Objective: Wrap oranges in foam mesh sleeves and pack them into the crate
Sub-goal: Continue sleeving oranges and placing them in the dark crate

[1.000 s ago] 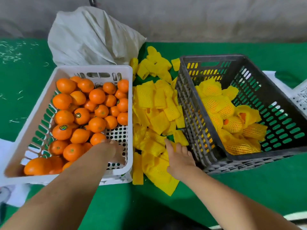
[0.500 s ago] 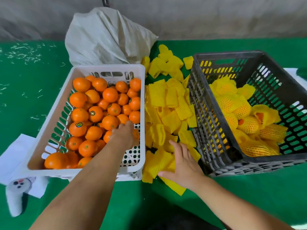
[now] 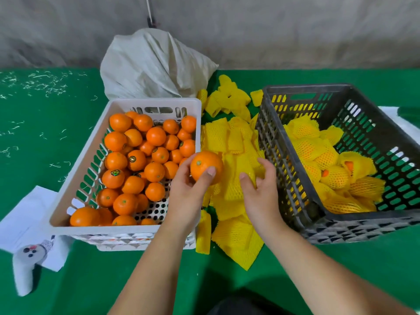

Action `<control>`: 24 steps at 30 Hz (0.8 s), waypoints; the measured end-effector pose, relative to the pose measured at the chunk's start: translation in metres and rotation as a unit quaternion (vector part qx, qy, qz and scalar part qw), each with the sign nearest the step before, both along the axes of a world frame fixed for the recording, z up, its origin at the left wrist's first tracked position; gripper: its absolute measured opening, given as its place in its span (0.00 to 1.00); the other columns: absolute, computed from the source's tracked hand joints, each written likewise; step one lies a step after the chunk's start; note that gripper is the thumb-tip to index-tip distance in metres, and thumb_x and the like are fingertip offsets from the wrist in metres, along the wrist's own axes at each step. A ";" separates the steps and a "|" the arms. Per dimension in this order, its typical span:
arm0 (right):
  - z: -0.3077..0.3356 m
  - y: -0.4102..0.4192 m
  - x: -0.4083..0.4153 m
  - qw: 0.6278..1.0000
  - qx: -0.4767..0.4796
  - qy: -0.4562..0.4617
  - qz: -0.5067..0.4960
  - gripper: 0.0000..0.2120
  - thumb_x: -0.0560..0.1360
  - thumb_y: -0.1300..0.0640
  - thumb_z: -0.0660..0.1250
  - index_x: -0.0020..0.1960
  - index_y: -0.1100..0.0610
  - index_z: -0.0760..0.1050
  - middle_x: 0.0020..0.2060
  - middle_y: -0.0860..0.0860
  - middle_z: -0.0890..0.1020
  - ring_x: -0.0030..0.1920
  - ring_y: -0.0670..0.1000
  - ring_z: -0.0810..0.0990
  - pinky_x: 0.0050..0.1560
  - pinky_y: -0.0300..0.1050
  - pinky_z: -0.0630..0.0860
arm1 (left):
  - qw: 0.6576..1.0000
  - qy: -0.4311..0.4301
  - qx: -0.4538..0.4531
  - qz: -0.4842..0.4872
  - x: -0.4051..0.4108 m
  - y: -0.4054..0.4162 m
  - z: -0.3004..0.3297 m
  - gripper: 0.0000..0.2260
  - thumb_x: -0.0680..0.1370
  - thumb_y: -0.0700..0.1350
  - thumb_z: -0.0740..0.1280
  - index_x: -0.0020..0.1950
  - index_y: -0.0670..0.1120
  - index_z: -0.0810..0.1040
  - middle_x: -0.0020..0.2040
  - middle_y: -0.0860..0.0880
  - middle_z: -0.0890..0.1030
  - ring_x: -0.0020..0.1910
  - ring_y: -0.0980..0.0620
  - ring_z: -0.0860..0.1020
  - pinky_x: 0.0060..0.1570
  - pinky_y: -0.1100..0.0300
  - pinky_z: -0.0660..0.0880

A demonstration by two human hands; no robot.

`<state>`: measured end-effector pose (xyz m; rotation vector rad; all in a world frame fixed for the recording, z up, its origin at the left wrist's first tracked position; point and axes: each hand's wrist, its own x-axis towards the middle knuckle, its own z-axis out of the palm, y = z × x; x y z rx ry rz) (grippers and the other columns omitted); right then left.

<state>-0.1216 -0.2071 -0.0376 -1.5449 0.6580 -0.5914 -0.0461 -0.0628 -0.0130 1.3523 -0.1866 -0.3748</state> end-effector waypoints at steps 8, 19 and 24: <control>0.080 0.008 -0.028 0.972 0.176 -0.073 0.135 0.25 0.73 0.58 0.62 0.68 0.41 0.77 0.66 0.42 0.80 0.67 0.46 0.77 0.70 0.58 0.72 | 0.996 0.044 -0.044 -0.061 -0.025 0.001 0.021 0.30 0.70 0.66 0.73 0.70 0.58 0.77 0.64 0.52 0.84 0.60 0.48 0.84 0.53 0.51 0.81; 0.108 -0.006 -0.049 0.965 0.202 -0.142 0.091 0.17 0.81 0.59 0.59 0.63 0.47 0.82 0.52 0.54 0.86 0.48 0.53 0.84 0.43 0.46 0.81 | 0.997 0.035 -0.014 -0.074 -0.064 -0.021 0.062 0.31 0.69 0.68 0.73 0.68 0.54 0.81 0.60 0.50 0.86 0.57 0.46 0.85 0.48 0.56 0.82; 0.143 -0.026 -0.047 0.996 -0.001 -0.094 0.009 0.18 0.76 0.56 0.59 0.58 0.42 0.83 0.36 0.46 0.81 0.37 0.51 0.76 0.37 0.46 0.75 | 0.997 0.009 -0.069 -0.027 -0.068 -0.019 0.105 0.28 0.66 0.65 0.75 0.63 0.57 0.83 0.59 0.49 0.86 0.53 0.46 0.87 0.46 0.55 0.83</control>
